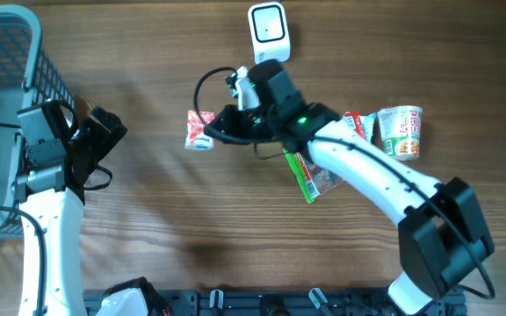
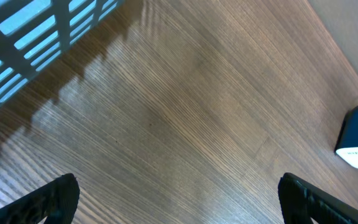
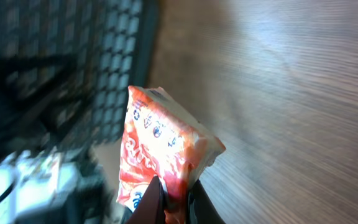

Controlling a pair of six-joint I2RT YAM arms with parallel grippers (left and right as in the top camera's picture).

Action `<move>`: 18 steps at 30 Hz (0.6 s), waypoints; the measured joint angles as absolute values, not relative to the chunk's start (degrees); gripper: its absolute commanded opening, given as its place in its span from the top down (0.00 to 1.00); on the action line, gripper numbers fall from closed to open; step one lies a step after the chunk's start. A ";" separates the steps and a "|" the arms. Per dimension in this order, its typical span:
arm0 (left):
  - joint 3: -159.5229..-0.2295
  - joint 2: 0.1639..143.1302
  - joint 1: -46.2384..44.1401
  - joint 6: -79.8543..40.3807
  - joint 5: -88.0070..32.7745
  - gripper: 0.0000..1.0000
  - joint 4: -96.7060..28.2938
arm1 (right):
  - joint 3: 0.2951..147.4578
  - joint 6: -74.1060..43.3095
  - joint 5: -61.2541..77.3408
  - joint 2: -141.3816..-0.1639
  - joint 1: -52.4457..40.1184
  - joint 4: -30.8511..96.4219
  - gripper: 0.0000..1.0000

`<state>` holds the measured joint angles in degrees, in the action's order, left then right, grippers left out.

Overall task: Scan the item barcode
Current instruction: 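Raise the white-red packet to the scanner with the right gripper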

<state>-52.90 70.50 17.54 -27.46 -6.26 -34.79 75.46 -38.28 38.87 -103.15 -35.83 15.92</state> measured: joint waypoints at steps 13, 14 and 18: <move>-52.90 70.52 17.54 -27.46 -6.26 0.00 -34.81 | 69.36 -14.48 87.48 -103.15 -11.75 19.81 0.96; -52.90 70.52 17.54 -27.46 -6.26 0.00 -34.81 | 69.04 -13.32 88.82 -103.15 -10.09 22.55 0.96; -52.90 70.52 17.54 -27.46 -6.26 0.00 -34.81 | 68.64 -12.25 89.32 -101.25 -9.69 27.46 0.96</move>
<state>-52.90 70.52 17.54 -27.46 -6.26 -34.81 68.64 -12.25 89.32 -101.25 -9.69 27.46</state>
